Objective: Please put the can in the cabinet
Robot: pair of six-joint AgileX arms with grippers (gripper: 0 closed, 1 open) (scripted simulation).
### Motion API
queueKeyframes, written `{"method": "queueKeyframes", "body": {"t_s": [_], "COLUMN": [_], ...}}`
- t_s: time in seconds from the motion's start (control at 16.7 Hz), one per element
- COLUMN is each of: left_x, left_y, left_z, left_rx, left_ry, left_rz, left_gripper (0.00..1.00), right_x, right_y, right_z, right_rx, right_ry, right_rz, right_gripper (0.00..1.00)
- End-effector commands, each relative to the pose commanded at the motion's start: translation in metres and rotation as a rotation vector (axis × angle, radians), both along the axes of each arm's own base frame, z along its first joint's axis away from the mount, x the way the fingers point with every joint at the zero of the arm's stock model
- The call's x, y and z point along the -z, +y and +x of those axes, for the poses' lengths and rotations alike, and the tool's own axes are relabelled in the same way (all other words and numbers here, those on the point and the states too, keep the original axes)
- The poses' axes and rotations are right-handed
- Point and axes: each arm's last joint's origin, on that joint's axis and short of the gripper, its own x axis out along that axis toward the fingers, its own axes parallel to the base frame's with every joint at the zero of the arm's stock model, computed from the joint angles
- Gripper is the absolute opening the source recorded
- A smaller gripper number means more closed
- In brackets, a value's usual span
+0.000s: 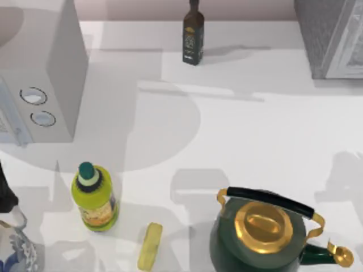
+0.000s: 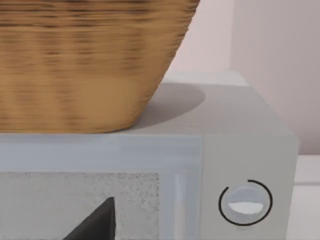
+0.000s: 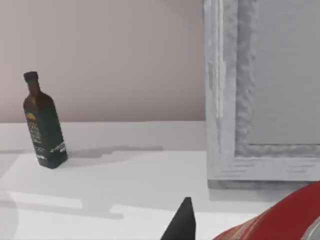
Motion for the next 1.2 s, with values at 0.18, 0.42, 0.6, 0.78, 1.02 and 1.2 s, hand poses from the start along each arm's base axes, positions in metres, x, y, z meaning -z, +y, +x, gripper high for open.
{"method": "queueKeyframes", "body": {"t_s": [0.18,0.42,0.6,0.78,1.02,1.2], "left_x": [0.000,0.000,0.000,0.000,0.000,0.000], "left_y": [0.000,0.000,0.000,0.000,0.000,0.000], "left_z": [0.000,0.000,0.000,0.000,0.000,0.000], "left_rx": [0.000,0.000,0.000,0.000,0.000,0.000], "left_ry": [0.000,0.000,0.000,0.000,0.000,0.000], "left_rz": [0.000,0.000,0.000,0.000,0.000,0.000], "left_gripper": [1.00,1.00,1.00,1.00,1.00,1.00], "right_x": [0.038,0.057,0.057,0.055,0.022,-0.028], "right_y": [-0.012,-0.019,-0.019,-0.018,-0.016,-0.012], "right_z": [-0.006,-0.007,-0.007,-0.007,-0.003,0.010], "right_rx": [0.073,0.121,0.121,0.117,0.106,0.104], "right_ry": [-0.062,-0.090,-0.090,-0.077,-0.009,0.051], "right_rz": [-0.048,-0.074,-0.074,-0.074,-0.088,-0.097], "right_gripper": [0.00,0.00,0.00,0.00,0.00,0.00]}}
